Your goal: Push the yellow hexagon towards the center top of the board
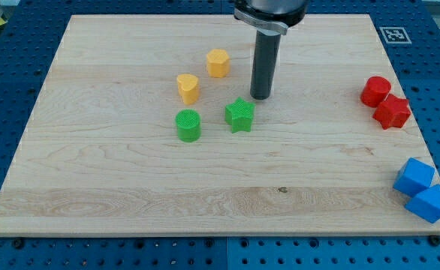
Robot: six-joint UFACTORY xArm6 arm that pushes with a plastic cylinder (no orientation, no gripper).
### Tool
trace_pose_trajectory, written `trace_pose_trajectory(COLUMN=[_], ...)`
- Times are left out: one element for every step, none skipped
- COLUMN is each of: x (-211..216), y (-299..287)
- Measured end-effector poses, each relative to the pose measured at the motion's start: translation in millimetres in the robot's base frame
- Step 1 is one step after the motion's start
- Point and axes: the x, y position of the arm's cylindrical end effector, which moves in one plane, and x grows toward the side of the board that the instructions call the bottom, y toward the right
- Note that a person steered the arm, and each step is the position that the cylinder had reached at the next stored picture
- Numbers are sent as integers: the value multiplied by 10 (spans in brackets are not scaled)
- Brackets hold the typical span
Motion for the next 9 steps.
trace_pose_trajectory(x=[-151,-163,-169,-371,-501,-518,-519,-541,-669], y=[-167,-391,-609,-698,-668,-668,-668,-668,-650])
